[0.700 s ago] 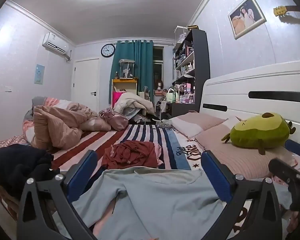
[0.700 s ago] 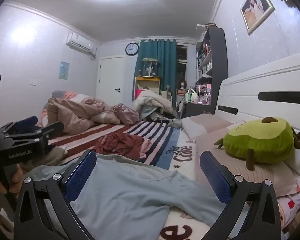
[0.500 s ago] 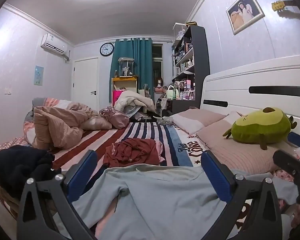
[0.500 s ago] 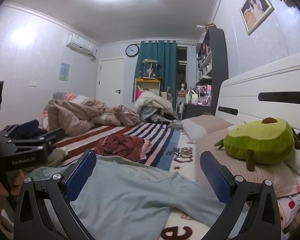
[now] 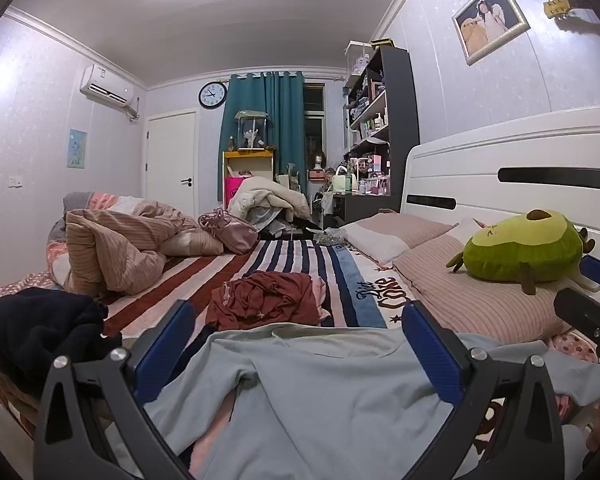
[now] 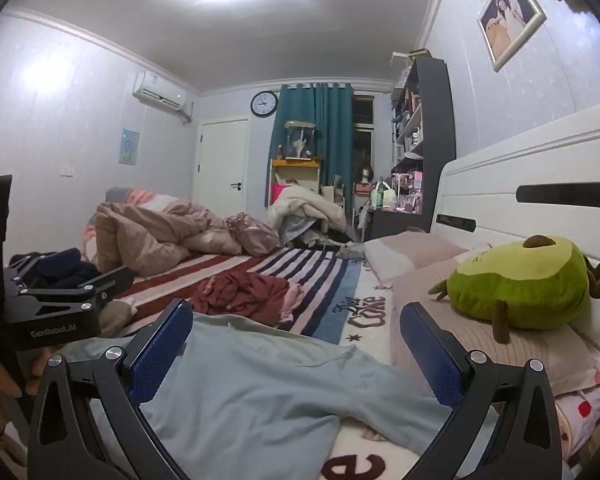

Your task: Fold small clothes

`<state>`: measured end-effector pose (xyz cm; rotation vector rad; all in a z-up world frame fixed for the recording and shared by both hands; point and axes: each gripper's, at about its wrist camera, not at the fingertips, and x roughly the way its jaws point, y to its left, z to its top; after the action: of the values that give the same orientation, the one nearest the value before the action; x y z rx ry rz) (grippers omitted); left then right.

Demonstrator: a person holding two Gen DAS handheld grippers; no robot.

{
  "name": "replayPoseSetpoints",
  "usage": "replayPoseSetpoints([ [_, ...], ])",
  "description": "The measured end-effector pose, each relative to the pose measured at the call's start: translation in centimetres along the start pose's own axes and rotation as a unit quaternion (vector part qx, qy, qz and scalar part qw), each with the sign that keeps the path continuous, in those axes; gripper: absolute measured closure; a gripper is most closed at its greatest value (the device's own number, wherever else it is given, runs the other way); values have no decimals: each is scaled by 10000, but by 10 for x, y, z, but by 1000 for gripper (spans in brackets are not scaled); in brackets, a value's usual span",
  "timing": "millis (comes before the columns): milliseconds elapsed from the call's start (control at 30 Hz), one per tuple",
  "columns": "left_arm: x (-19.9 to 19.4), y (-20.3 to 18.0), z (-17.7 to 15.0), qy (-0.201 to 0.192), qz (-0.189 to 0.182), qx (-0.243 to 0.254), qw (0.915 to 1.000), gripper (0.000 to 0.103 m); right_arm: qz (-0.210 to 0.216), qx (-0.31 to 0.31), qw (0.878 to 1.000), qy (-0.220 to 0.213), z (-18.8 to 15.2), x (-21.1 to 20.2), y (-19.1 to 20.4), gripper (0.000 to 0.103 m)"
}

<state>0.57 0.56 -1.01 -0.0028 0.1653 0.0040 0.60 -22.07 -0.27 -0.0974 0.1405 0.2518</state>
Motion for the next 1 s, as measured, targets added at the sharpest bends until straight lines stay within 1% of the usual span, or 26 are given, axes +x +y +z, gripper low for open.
replayPoseSetpoints([
  [233, 4, 2, 0, 45, 26, -46, 10000, 1, 6, 4, 10000, -2, 1, 0, 2, 0],
  [1000, -1, 5, -1, 45, 62, -81, 9999, 1, 11, 50, 10000, -9, 0, 0, 1, 0],
])
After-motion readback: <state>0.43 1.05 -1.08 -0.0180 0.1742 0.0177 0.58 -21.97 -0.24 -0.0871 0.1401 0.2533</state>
